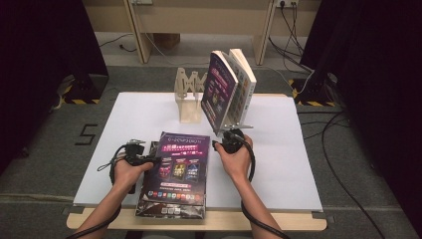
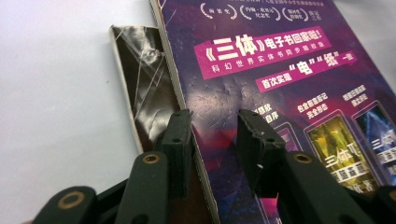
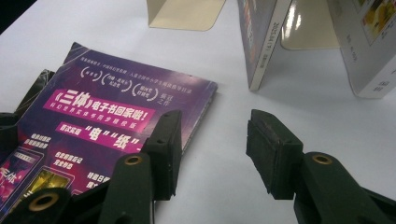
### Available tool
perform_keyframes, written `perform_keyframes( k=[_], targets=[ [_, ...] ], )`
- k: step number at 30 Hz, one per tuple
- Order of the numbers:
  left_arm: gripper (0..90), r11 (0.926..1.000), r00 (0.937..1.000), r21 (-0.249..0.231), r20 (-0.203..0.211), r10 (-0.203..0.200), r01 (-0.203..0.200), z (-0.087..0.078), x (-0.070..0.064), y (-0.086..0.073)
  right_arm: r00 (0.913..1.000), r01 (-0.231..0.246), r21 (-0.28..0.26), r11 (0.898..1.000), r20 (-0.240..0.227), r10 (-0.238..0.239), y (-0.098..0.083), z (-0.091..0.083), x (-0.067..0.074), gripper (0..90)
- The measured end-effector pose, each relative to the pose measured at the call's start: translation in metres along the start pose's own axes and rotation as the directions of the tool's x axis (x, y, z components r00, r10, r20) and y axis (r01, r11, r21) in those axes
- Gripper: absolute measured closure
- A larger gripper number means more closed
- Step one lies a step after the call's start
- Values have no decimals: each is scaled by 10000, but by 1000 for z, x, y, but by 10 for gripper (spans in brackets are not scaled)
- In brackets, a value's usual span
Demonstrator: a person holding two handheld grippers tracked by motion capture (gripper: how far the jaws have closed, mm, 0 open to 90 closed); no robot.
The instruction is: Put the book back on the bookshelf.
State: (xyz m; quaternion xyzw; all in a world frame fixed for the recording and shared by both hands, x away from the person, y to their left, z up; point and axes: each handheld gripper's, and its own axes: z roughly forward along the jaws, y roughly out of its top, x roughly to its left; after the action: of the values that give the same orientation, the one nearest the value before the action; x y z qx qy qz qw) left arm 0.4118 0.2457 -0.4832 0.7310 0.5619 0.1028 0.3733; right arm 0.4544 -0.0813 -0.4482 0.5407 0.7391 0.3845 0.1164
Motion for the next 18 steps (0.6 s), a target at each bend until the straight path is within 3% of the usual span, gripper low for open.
perform_keyframes(
  k=[2,6,14,18],
  targets=[
    [660,9989,9988,-61,-181,454,-455,0,-4,-1,10000,4,24,10000,1,-4,0,0,0,552],
    [718,9948,9938,-172,-506,991,-1001,-2,-7,-2,10000,-11,83,10000,-71,12,0,1,0,552],
    [724,9914,9895,-198,-668,1278,-1294,-2,-9,-4,9990,-264,437,9987,-359,280,-2,11,1,548],
    [724,9923,9917,-173,-391,1221,-1229,-1,-12,-4,9964,-545,789,9954,-600,593,-6,21,-1,544]
  ],
)
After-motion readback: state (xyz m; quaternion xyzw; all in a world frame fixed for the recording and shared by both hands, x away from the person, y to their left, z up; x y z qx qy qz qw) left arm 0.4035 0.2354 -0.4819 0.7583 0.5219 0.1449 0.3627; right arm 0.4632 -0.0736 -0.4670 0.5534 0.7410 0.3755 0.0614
